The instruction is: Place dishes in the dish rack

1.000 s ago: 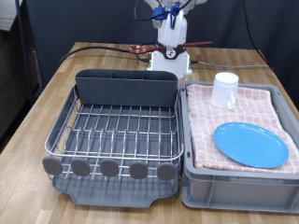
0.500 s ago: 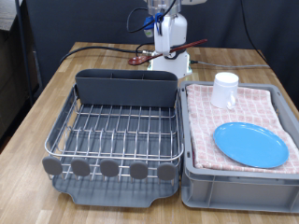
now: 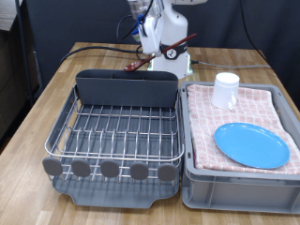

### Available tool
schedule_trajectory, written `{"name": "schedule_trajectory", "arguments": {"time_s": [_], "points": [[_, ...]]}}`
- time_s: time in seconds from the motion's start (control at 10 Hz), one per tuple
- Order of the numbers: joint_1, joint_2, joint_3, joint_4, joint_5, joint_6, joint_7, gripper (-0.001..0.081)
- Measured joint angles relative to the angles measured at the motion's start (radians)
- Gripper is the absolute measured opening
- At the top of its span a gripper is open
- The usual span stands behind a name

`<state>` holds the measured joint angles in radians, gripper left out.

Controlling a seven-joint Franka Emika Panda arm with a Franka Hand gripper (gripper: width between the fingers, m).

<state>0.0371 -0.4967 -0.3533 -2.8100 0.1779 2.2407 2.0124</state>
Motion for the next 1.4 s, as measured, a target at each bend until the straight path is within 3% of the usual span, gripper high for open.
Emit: {"name": "schedule_trajectory", "arguments": {"time_s": [0.4,0.7,1.0,1.4], "points": [[0.023,0.113,-0.098,0.001,0.079,0.056,-0.161,0.0089],[0.047,0.188,-0.103,0.013,0.098,0.119,-0.198,0.0089],[0.045,0.179,-0.059,0.029,0.07,0.135,-0.152,0.0089],[0.044,0.111,-0.015,0.016,0.074,0.102,-0.08,0.0089]]}}
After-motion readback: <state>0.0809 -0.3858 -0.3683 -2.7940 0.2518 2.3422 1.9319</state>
